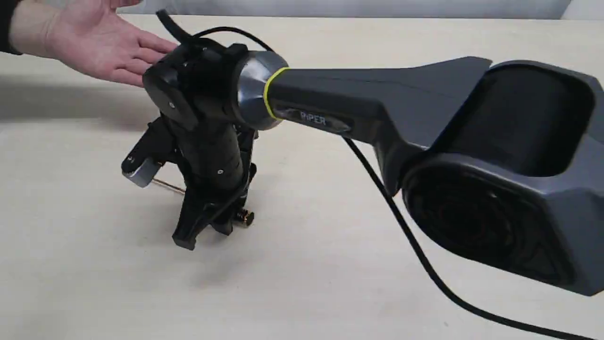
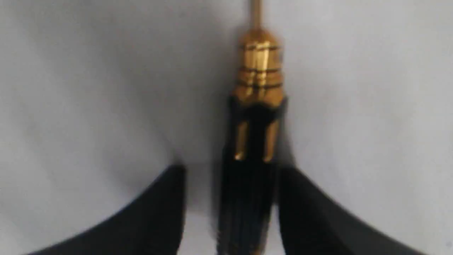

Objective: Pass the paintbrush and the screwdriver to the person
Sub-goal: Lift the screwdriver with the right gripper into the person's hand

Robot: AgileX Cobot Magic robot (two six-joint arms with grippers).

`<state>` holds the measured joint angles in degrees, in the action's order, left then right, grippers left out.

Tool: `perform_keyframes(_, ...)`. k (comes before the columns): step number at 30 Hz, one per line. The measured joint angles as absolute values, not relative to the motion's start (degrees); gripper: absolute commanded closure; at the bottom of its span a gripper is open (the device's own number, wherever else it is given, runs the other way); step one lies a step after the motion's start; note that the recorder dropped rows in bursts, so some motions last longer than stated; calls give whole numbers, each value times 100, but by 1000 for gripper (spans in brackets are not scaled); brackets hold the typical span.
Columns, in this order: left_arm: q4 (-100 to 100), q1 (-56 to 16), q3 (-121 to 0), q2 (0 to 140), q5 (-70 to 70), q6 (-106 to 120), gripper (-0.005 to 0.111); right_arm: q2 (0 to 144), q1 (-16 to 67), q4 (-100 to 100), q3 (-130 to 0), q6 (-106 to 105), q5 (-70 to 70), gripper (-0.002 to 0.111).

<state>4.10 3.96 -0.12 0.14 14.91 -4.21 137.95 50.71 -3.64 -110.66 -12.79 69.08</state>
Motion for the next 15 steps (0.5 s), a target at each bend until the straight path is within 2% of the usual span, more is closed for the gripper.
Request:
perform_keyframes(3, 410, 396, -12, 14, 1491, -421, 107, 13804, 5083, -292, -11077, -1291, 6919, 103)
perform_keyframes(9, 410, 396, -12, 14, 1491, -421, 107, 13730, 5093, -292, -11077, -1231, 6930, 104)
perform_keyframes(15, 410, 396, -12, 14, 1491, -421, 107, 12886, 5269, -280, -11088, -1157, 6846, 104)
